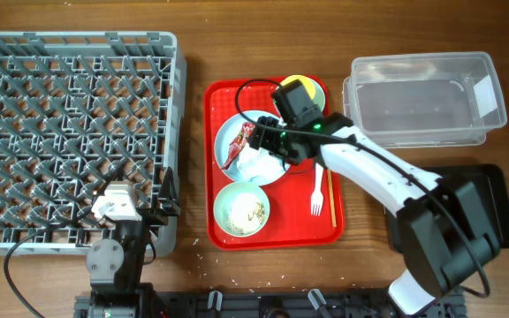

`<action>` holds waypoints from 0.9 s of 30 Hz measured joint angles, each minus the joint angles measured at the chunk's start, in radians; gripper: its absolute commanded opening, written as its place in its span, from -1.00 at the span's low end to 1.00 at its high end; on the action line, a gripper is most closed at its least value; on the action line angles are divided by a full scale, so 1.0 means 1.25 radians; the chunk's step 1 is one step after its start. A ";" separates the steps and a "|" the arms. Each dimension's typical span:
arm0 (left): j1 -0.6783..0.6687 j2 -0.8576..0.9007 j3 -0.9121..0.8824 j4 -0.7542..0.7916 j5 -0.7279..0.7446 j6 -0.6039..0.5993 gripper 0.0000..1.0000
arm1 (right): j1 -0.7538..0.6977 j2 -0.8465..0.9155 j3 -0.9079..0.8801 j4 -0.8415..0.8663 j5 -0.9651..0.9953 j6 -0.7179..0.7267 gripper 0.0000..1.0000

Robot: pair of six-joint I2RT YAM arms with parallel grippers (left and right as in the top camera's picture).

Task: Sort waste into correct bins and load items into the dishwasher rack
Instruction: 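Reach the right gripper to the plate and grasp the white tissue, then carry the tissue to the clear bin and release it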

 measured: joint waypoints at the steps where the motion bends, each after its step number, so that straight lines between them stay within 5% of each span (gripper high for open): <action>1: 0.000 0.000 0.000 0.000 0.000 0.000 1.00 | 0.009 0.008 0.000 0.004 0.013 0.000 0.34; 4: 0.000 0.000 0.000 0.000 0.000 0.000 1.00 | 0.029 0.025 0.000 0.007 0.056 0.000 0.29; 9: 0.000 0.000 0.000 0.000 0.000 0.000 1.00 | 0.037 0.037 0.000 0.009 0.126 -0.009 -0.85; 10: 0.000 0.000 0.000 0.000 0.000 0.000 1.00 | 0.037 0.037 0.000 0.011 0.131 -0.011 -0.91; 18: 0.000 0.000 0.000 0.000 0.000 0.000 1.00 | 0.032 0.008 0.005 -0.034 0.133 -0.048 -0.91; 27: 0.000 0.000 0.000 0.000 0.000 0.000 1.00 | -0.142 -0.368 0.030 -0.145 0.239 -0.143 -0.91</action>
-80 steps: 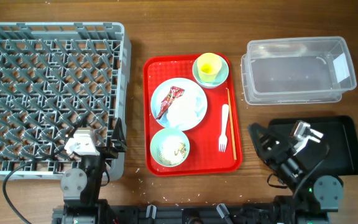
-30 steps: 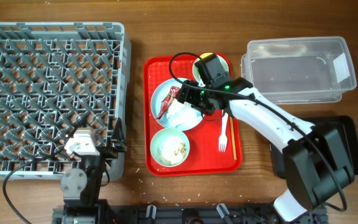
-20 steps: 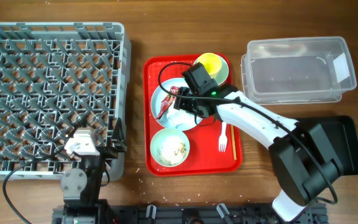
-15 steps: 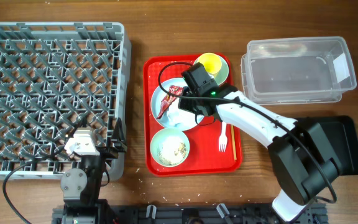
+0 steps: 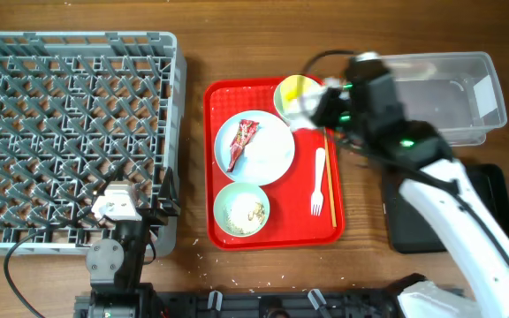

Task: Sort waste into correct bins and load items into the dishwasher rack
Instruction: 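Carry the tissue to the clear bin and release it, then grasp the red snack wrapper on the plate with the right gripper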

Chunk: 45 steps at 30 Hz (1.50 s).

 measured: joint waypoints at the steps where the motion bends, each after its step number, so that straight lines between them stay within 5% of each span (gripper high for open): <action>1: 0.000 0.000 0.000 0.000 0.000 0.000 1.00 | -0.034 -0.005 0.000 -0.004 0.038 -0.003 -0.91; 4: 0.000 0.000 0.000 0.000 0.000 0.000 1.00 | -0.139 0.009 -0.003 0.084 0.128 -0.062 -0.89; 6: 0.000 0.000 0.000 0.000 0.000 0.000 1.00 | -0.197 0.034 -0.003 0.171 0.138 -0.123 -0.51; 8: 0.000 0.000 0.000 0.000 0.000 0.000 1.00 | -0.230 0.064 -0.003 0.230 0.138 -0.170 -0.39; 9: 0.000 0.000 0.000 0.000 0.000 0.000 1.00 | -0.240 0.080 -0.003 0.243 0.136 -0.190 -0.11; 12: 0.000 0.000 0.000 0.000 0.000 0.000 1.00 | -0.253 0.122 -0.003 0.238 0.133 -0.229 0.28; 17: 0.000 0.000 0.000 0.000 0.000 0.000 1.00 | -0.255 0.114 -0.003 0.159 0.070 -0.240 0.37; 22: 0.000 0.000 0.000 0.000 0.000 0.000 1.00 | -0.227 0.038 -0.002 0.060 -0.344 -0.228 0.37; 24: 0.000 0.000 0.000 0.000 0.000 0.000 1.00 | -0.177 0.037 -0.002 0.003 -0.393 -0.214 0.39; 30: 0.000 0.000 0.000 0.000 0.000 0.000 1.00 | 0.080 0.115 -0.019 -0.015 -0.254 -0.081 0.51; 35: 0.000 0.000 0.000 0.000 0.000 0.000 1.00 | 0.234 0.308 -0.034 0.145 -0.046 -0.020 0.70; 37: 0.000 0.000 0.000 0.000 0.000 0.000 1.00 | 0.237 0.365 -0.034 0.168 -0.015 0.000 0.61; 41: 0.000 0.000 0.000 0.000 0.000 0.000 1.00 | 0.235 0.432 -0.038 0.206 0.019 0.019 0.10; 43: 0.000 0.000 0.000 0.000 0.000 0.000 1.00 | 0.235 0.455 -0.039 0.213 0.025 0.026 -0.71; 45: 0.000 0.000 0.000 0.000 0.000 0.000 1.00 | 0.235 0.462 -0.039 0.210 0.028 0.025 -0.91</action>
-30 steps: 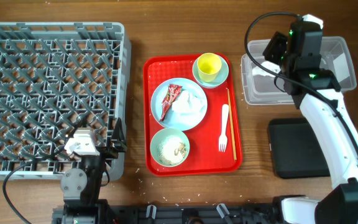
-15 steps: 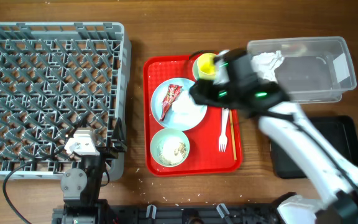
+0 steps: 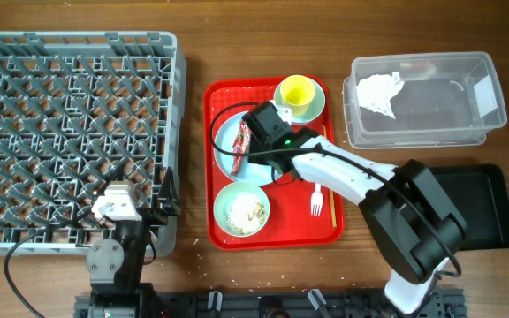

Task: Sort waste into correct bins and load items into the dishwasher rack
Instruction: 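Grasp the red snack wrapper on the plate with the right gripper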

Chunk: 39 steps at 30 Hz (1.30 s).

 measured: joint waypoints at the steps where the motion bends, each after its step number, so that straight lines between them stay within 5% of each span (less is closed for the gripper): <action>1: 0.000 0.000 0.000 0.000 0.000 0.000 1.00 | 0.000 0.000 0.000 -0.004 0.000 0.005 -0.91; 7: 0.000 0.000 0.000 0.000 0.000 0.000 1.00 | -0.021 -0.043 0.027 -0.165 0.040 -0.006 -0.91; 14: 0.000 0.000 0.000 0.000 0.000 0.000 1.00 | -0.217 -0.338 0.075 -0.193 0.106 -0.085 -0.92; 17: 0.000 0.000 0.000 0.000 0.000 0.000 1.00 | -0.324 -0.343 0.076 -0.164 0.172 -0.091 -0.91; 18: 0.000 0.000 0.000 0.000 0.000 0.000 0.99 | -0.352 -0.337 0.076 -0.150 0.192 -0.091 -0.82; 19: 0.000 0.000 0.000 0.000 0.000 0.000 1.00 | -0.381 -0.329 0.076 -0.133 0.209 -0.091 -0.47; 22: 0.000 0.000 0.000 0.000 0.000 0.000 1.00 | -0.459 -0.286 0.076 -0.088 0.233 -0.097 0.95; 31: 0.000 0.000 0.000 0.000 0.000 0.000 1.00 | -0.448 -0.334 0.075 -0.194 -0.078 -0.142 0.99; 35: 0.000 0.000 0.000 0.000 0.000 0.000 1.00 | -0.315 -0.490 0.077 -0.254 -0.288 -0.142 1.00; 39: 0.000 0.000 0.000 0.000 0.000 0.000 1.00 | -0.148 -0.452 0.057 -0.278 -0.326 -0.142 0.98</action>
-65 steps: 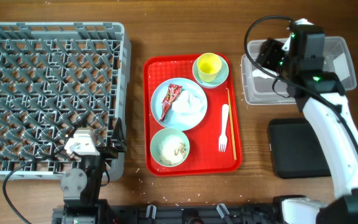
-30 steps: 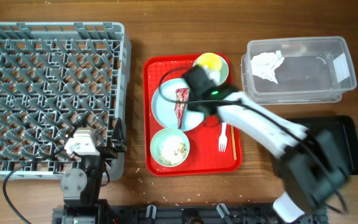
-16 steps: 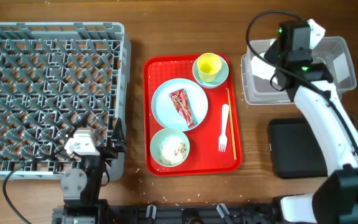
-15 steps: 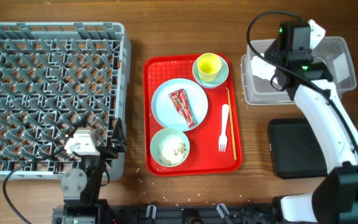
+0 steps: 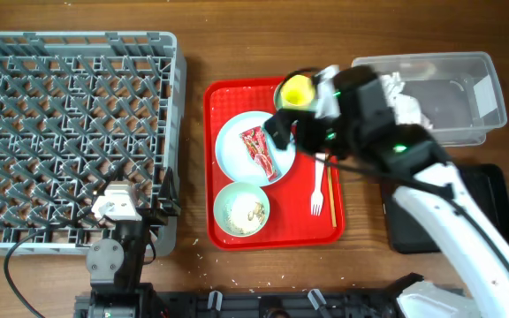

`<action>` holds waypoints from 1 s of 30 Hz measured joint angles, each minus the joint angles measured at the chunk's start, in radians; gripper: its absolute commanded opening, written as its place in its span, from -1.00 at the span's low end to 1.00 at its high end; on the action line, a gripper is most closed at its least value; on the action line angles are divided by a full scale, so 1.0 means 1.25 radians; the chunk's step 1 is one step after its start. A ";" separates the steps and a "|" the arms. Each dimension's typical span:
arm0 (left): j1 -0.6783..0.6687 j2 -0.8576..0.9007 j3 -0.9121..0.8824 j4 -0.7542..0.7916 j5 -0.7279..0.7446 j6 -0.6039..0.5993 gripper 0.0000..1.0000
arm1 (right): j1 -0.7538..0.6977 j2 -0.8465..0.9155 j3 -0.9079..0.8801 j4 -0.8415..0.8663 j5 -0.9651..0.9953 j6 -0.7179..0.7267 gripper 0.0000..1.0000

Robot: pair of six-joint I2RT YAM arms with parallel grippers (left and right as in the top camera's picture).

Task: Sort waste into correct bins and load items into the dishwasher rack
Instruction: 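Grasp the red snack wrapper on the plate with the right gripper, then move the wrapper to the clear bin and drop it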

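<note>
A red wrapper (image 5: 259, 152) hangs tilted over the pale plate (image 5: 235, 163) on the red tray (image 5: 215, 97). It looks raised off the plate. My right gripper (image 5: 278, 134) is at the wrapper's upper right edge and seems shut on it, though the arm is blurred. Also on the tray are a used bowl (image 5: 241, 210), a yellow cup (image 5: 297, 90) on a green saucer, a white fork (image 5: 318, 181) and a thin wooden stick (image 5: 332, 190). A crumpled white napkin (image 5: 406, 106) lies in the clear bin (image 5: 453, 93). My left gripper (image 5: 167, 196) rests shut by the grey dishwasher rack (image 5: 69, 132).
A black bin (image 5: 493, 199) sits at the right below the clear bin, partly covered by my right arm. The rack fills the left half of the table and holds nothing. Small crumbs lie near the tray's front edge.
My right gripper was low on the wrapper at the plate's left side. Now the arm is higher and further right, and the wrapper has turned and shifted right with it.
My right gripper was first on a white napkin on the plate, beside the wrapper. Then it held the napkin near the clear bin. Later the napkin lay in that bin and the gripper was on the wrapper. Now the wrapper is raised.
</note>
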 measured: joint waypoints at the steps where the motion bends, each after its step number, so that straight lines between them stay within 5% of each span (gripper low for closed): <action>1: 0.000 0.000 0.000 0.000 0.000 0.000 1.00 | 0.039 0.024 -0.006 0.007 0.045 0.000 0.97; 6: 0.000 0.000 0.000 0.000 0.000 0.000 1.00 | 0.155 0.281 -0.021 0.144 0.229 -0.010 0.93; 14: 0.000 0.000 0.000 0.000 0.000 0.000 1.00 | 0.154 0.426 -0.022 0.222 0.332 -0.050 0.73; 19: 0.000 0.000 0.000 0.000 0.000 0.000 1.00 | 0.163 0.472 -0.022 0.222 0.341 -0.060 0.19; 23: 0.000 0.000 0.000 0.000 0.000 0.000 1.00 | 0.167 0.474 -0.019 0.197 0.350 -0.034 -0.91; 30: 0.000 0.000 0.000 0.000 0.000 0.000 1.00 | 0.157 0.463 0.040 0.040 0.337 -0.014 -0.91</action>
